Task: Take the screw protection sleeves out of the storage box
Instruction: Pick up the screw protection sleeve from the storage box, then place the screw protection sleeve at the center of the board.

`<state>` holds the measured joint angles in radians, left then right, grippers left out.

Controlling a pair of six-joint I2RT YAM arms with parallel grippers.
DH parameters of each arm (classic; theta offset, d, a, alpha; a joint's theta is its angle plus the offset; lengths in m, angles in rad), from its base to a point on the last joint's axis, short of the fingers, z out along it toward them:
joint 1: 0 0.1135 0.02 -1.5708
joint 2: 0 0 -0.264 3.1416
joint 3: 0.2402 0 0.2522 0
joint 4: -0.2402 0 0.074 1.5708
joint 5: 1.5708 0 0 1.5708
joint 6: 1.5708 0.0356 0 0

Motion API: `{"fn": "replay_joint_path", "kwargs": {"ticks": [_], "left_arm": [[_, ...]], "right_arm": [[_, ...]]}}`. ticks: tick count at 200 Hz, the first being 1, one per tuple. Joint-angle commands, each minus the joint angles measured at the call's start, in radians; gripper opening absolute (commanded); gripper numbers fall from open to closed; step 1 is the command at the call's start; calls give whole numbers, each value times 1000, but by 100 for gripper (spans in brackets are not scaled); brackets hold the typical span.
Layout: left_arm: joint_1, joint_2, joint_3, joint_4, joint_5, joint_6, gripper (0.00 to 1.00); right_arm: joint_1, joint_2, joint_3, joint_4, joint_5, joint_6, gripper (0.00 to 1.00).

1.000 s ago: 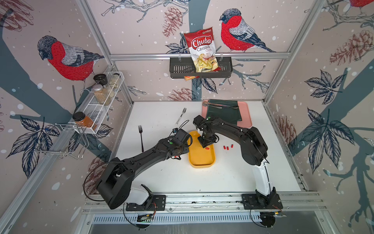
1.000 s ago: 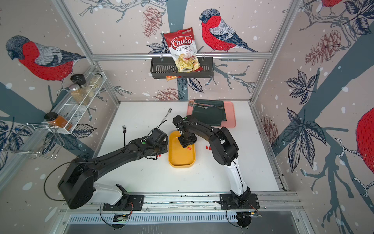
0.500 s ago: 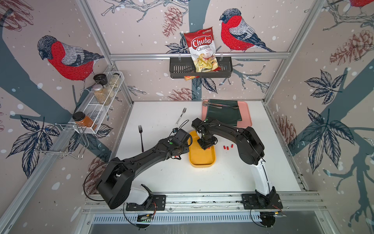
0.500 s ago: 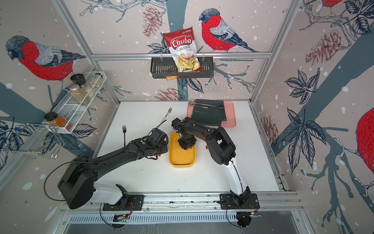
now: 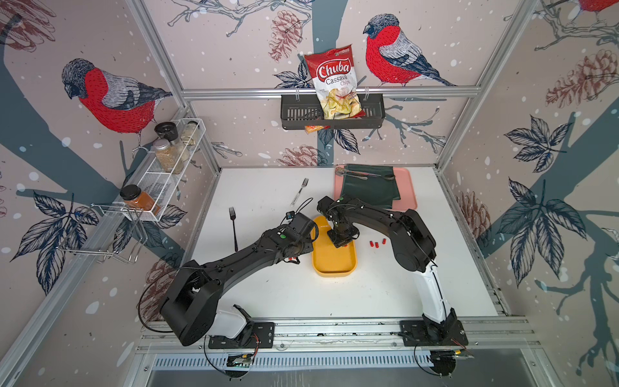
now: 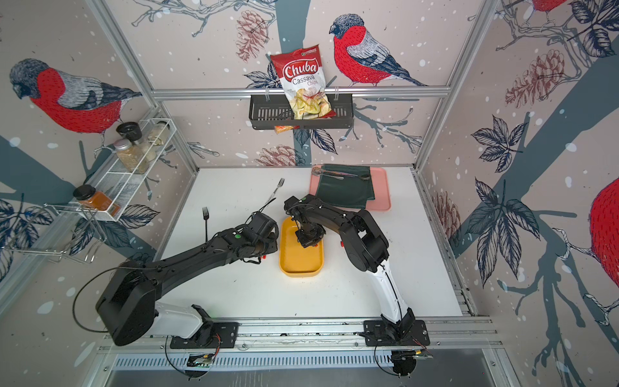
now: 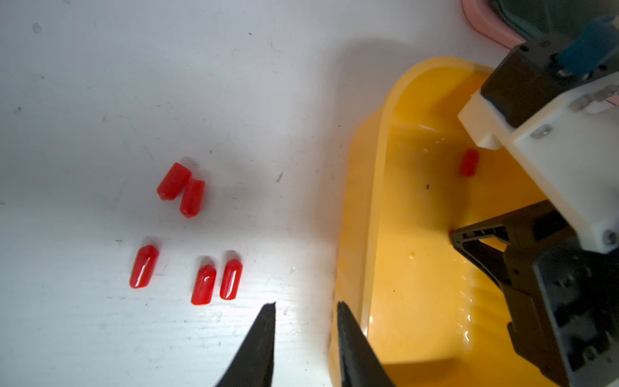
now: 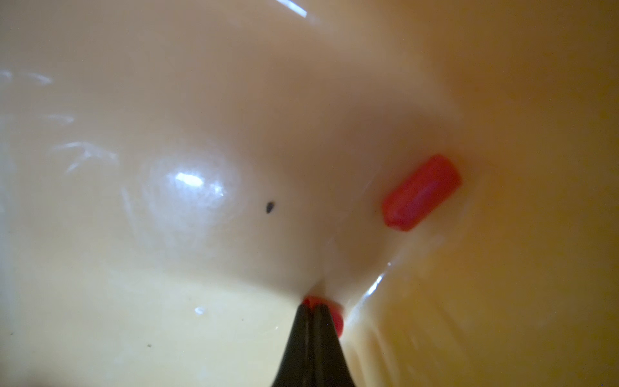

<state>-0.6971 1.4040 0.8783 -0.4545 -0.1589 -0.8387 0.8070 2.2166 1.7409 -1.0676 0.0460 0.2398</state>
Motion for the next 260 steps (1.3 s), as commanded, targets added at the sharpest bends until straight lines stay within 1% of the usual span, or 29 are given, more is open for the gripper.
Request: {"fn": "replay_joint_path", "kwargs": {"ticks": [1, 31, 72, 92, 105, 119, 131, 154, 182, 218, 260], "left_arm": [[2, 4, 11, -1, -7, 6, 33], [2, 10, 16, -4, -7, 7, 33], [2, 28, 28, 0, 0, 10, 33], [2, 33, 29, 4, 4, 12, 33], [2, 33, 31, 3, 5, 13, 33], [3, 32, 29, 0, 2, 15, 33], [1, 30, 25, 0, 2, 15, 33], [2, 28, 16, 5, 4, 15, 33], [2, 32, 16, 5, 7, 13, 33], [1, 41, 24, 6, 11, 13, 33], [3, 49, 31, 4, 11, 12, 33]], "right_arm": [[-6, 3, 13, -9, -16, 24, 2], [-19, -34, 37, 2, -76, 47, 0], [-67, -111, 41, 35, -216, 110, 0], [-117, -174, -7, 78, -293, 167, 0], [-165, -235, -67, 112, -331, 212, 0], [-252, -321, -162, 163, -369, 260, 0], [-329, -388, -258, 194, -361, 290, 0], [-471, -475, -425, 225, -354, 292, 0], [-581, -520, -528, 242, -351, 265, 0], [-644, -504, -597, 270, -316, 245, 0], [-655, -453, -619, 293, -282, 224, 0]]}}
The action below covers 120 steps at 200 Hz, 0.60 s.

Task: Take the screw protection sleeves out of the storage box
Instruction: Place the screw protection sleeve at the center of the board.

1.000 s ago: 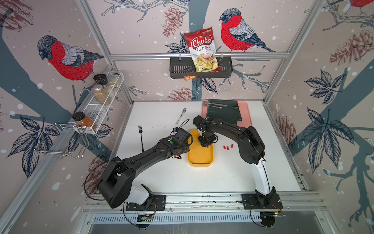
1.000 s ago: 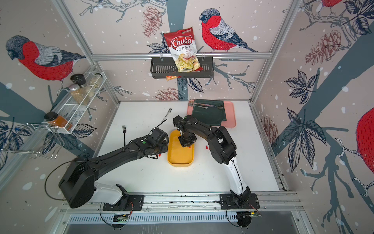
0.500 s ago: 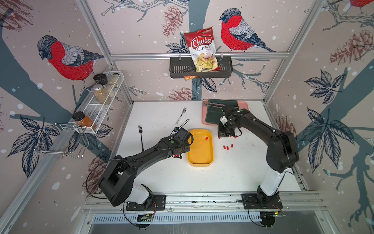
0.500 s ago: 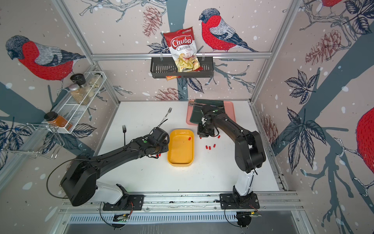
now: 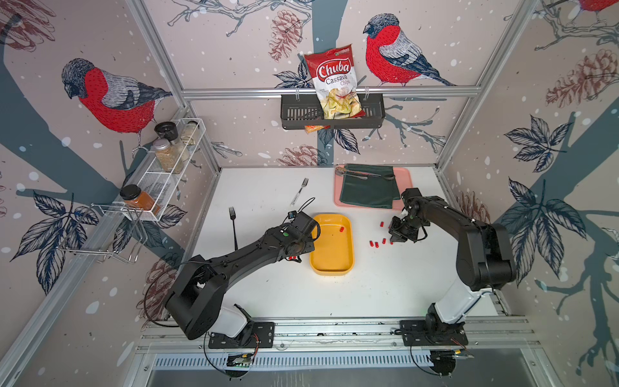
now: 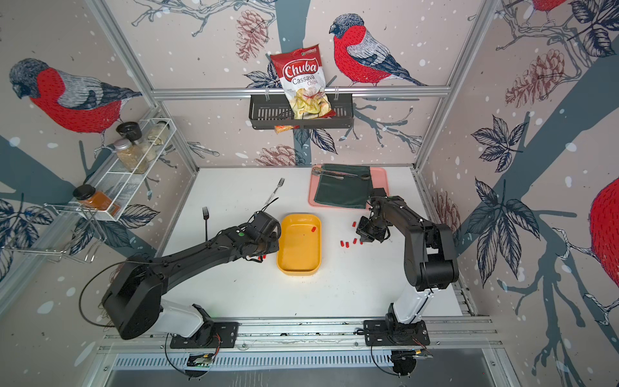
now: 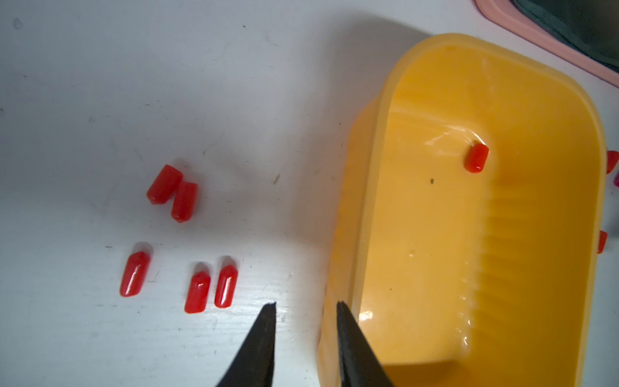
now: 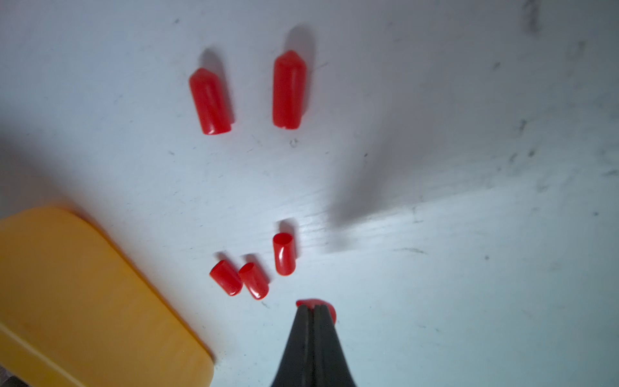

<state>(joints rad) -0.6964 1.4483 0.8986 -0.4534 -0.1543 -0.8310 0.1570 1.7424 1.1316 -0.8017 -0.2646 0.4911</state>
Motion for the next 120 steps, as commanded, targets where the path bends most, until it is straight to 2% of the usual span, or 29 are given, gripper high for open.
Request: {"fn": "replay_joint_path", "kwargs": {"ticks": [1, 32, 54, 109, 120], "left_arm": [[2, 4, 11, 4, 7, 4, 33], [1, 6, 15, 4, 7, 4, 33], [2, 10, 17, 3, 8, 6, 33], [1, 11, 19, 1, 11, 10, 33], [1, 8, 19, 1, 14, 9, 33]], "right_arm": [[-5, 22, -10, 28, 28, -28, 0], [-15, 51, -10, 41, 48, -20, 0], [-26, 63, -10, 55, 49, -10, 4], [-31, 65, 18, 32, 62, -9, 30], [-31, 50, 26, 25, 66, -8, 32]]}}
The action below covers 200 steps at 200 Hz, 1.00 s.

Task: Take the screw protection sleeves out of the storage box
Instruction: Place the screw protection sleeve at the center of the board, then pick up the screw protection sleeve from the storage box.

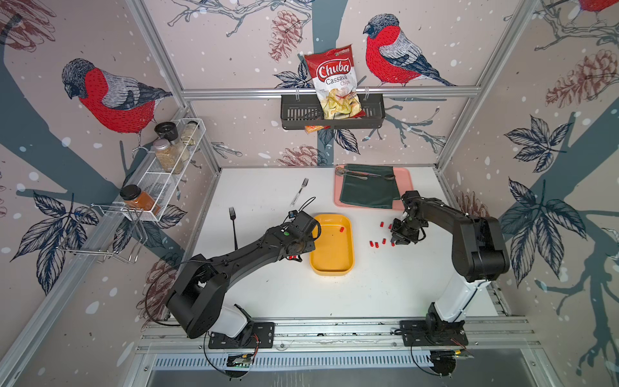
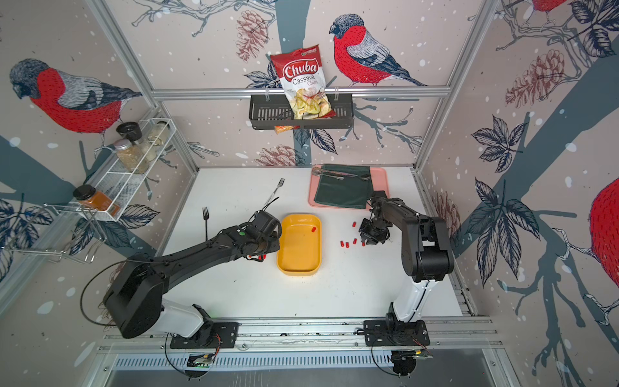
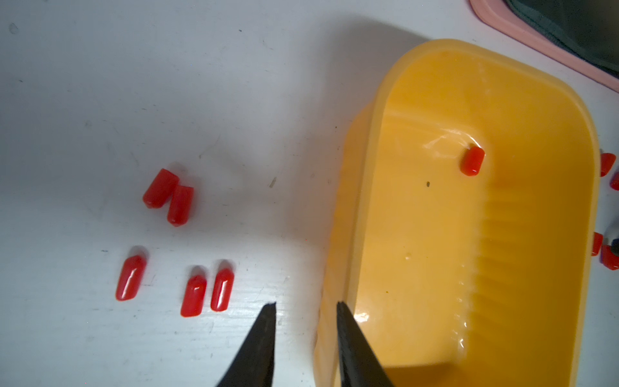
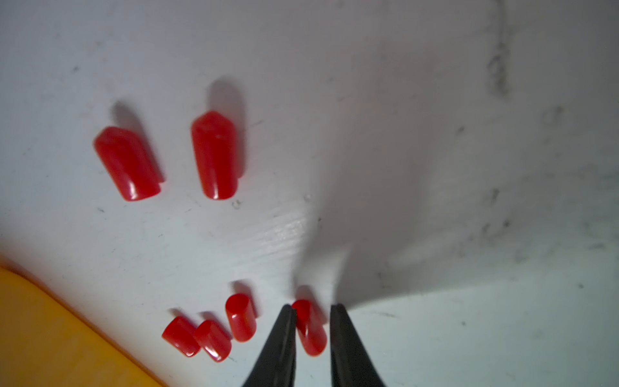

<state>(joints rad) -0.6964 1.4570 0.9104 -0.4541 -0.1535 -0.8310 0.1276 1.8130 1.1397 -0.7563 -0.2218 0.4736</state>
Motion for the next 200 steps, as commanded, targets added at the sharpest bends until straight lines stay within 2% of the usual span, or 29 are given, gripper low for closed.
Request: {"fn": "replay_joint_path", "kwargs": {"ticks": [1, 55, 89, 116, 143, 200], "left_arm": [[1, -2, 7, 2, 14, 9, 33], [-2, -28, 67, -30, 8, 22, 34], [-19, -17, 148, 44, 70, 71, 38], [-55, 90, 224, 134, 161, 113, 40], [-76, 228, 283, 195, 207, 122, 39], [-61, 441, 397, 237, 186, 131, 35]], "right_arm": [[-2, -21, 19, -21, 22, 10, 32], [11, -87, 89, -80, 13, 14, 35], [113, -106, 153, -84, -21, 56, 36], [209, -61, 189, -50, -60, 108, 36], [238, -14, 191, -2, -89, 147, 35], [255, 78, 230, 21, -114, 148, 34]]}}
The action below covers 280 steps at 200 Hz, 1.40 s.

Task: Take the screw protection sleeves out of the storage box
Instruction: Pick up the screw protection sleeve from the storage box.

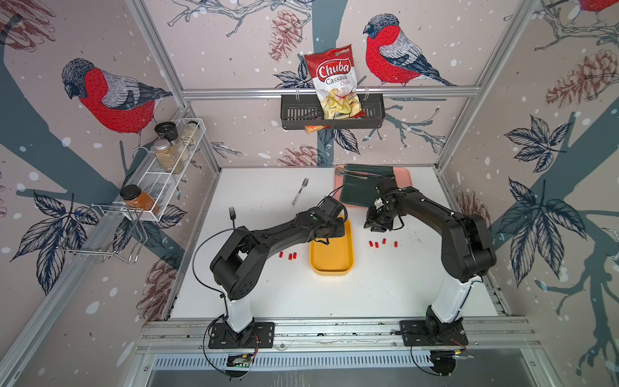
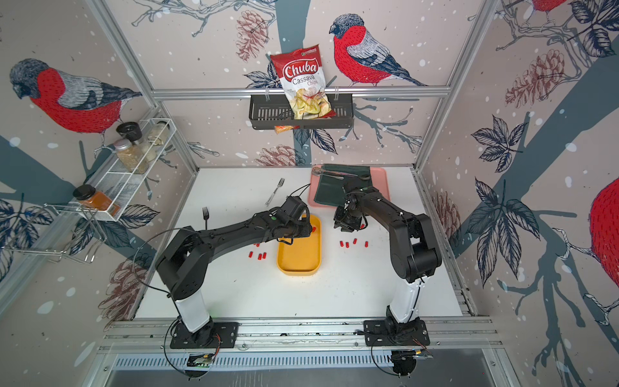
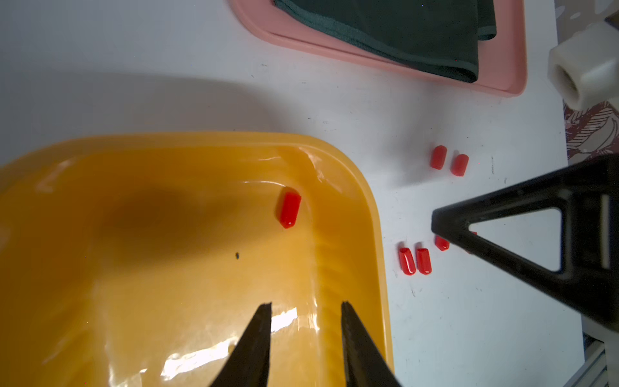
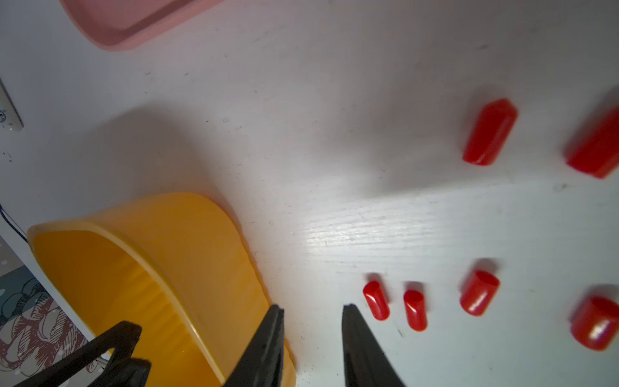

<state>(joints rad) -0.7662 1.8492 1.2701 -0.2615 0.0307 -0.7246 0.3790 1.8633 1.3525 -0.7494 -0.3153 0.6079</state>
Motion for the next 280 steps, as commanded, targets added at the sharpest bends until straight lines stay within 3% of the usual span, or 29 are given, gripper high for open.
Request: {"fn": "replay_joint_path", "kwargs": {"ticks": [1, 64, 144, 200, 280], "left_arm": [[10, 49, 39, 45, 4, 25, 35], [16, 180, 122, 50, 14, 55, 31], [18, 269, 184, -23, 12, 77, 16], [16, 271, 166, -11, 38, 73, 0], [15, 161, 149, -6, -24, 62, 0]], "right_arm": [[4, 29, 18, 14, -21, 13, 34], [7, 83, 72, 0, -22, 3, 33], [13, 105, 94, -15, -21, -8, 32], [17, 106, 100, -19, -7, -6, 32], [21, 105, 117, -25, 17, -10, 31]]}}
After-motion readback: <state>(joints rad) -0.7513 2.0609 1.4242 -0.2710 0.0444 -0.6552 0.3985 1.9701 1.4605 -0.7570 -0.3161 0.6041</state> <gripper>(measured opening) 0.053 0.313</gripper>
